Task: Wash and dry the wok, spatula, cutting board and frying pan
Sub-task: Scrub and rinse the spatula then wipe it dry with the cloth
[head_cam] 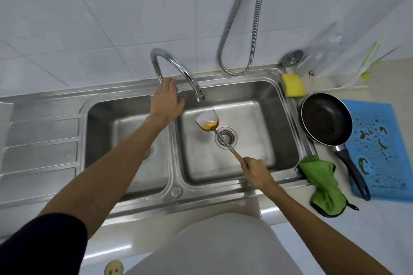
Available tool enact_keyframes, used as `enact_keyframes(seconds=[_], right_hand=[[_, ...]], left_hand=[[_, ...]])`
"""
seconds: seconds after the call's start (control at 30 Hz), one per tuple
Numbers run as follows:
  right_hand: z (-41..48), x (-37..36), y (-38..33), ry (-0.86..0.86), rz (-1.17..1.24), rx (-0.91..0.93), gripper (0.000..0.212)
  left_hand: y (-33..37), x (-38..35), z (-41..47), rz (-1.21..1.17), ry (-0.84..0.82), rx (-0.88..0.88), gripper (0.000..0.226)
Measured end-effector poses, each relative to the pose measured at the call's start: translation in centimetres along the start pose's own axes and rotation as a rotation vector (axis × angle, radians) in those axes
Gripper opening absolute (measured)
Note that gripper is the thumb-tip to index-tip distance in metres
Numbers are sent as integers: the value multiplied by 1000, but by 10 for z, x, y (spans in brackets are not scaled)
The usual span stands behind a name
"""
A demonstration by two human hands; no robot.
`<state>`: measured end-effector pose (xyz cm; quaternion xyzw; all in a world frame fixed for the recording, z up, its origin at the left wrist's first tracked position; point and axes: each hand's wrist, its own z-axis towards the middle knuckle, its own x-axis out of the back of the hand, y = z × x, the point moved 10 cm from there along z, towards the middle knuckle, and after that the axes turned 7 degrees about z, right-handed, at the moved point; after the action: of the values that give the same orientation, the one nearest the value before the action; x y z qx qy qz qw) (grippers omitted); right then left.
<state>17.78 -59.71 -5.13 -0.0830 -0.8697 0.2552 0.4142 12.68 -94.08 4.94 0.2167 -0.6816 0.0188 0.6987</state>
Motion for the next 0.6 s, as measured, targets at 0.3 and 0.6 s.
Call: enact_keyframes(seconds=[0.3,0.6], right_hand=[[8,-1,-15,2,-6,2,31],[16,5,-28,18,20,-4,31]], left_hand=[[-6,-4,-27,-17,122,-5,54],[-8,-9,-45,-109,132,86,69]])
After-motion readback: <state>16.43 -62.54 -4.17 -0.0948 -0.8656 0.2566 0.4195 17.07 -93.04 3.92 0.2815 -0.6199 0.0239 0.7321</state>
